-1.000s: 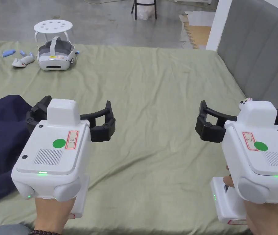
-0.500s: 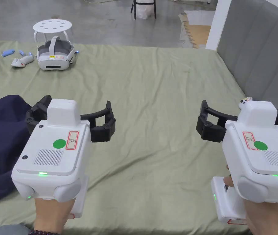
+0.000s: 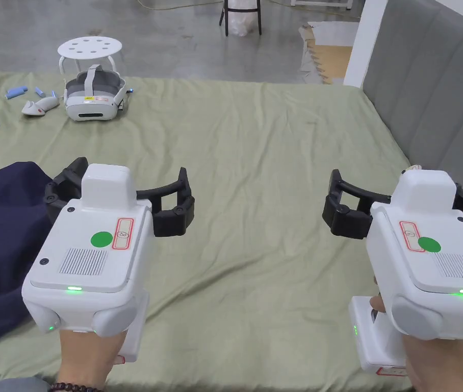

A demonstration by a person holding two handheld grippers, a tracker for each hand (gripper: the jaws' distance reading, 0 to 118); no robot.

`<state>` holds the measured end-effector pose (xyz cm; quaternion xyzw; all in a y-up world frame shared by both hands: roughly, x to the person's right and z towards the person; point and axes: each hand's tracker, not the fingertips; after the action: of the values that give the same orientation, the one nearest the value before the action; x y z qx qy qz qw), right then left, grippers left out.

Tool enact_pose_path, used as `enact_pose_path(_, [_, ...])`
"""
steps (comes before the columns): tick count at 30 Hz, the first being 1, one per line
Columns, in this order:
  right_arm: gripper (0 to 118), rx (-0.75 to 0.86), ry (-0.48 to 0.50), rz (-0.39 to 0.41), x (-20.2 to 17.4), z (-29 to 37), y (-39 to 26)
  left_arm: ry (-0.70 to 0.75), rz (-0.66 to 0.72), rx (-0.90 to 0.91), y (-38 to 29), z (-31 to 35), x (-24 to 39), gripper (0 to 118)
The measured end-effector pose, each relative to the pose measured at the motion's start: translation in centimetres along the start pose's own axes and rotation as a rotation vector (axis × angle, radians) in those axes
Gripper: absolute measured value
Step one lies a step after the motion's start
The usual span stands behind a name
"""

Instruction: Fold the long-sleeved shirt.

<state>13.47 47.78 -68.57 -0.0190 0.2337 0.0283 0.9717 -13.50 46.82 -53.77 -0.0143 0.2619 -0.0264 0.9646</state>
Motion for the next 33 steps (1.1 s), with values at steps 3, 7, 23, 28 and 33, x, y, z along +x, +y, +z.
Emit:
enact_pose_path(3, [118,-0.002,-0.019,0.008,0.1,-0.1,0.1,0.002,0.005,-0.005,0.0,-0.1,0.0,110])
enact_pose_path(7, [118,0.007,-0.018,-0.002,0.4,-0.1,0.5,0.001,0.007,-0.004,0.0,-0.1,0.0,110])
enact_pose_path(23, [2,-0.006,-0.037,-0.029,0.4,-0.4,0.5,0.014,-0.031,-0.022,-0.4,0.1,0.0,7])
enact_pose_path(28, [2,-0.022,-0.036,-0.032,0.1,-0.7,0.3,0.032,-0.006,-0.013,-1.0,0.4,-0.9,6])
enact_pose_path(33, [2,-0.009,0.085,-0.042,-4.6,-1.5,0.6,0.143,0.006,-0.013,-1.1,1.5,-4.9,6])
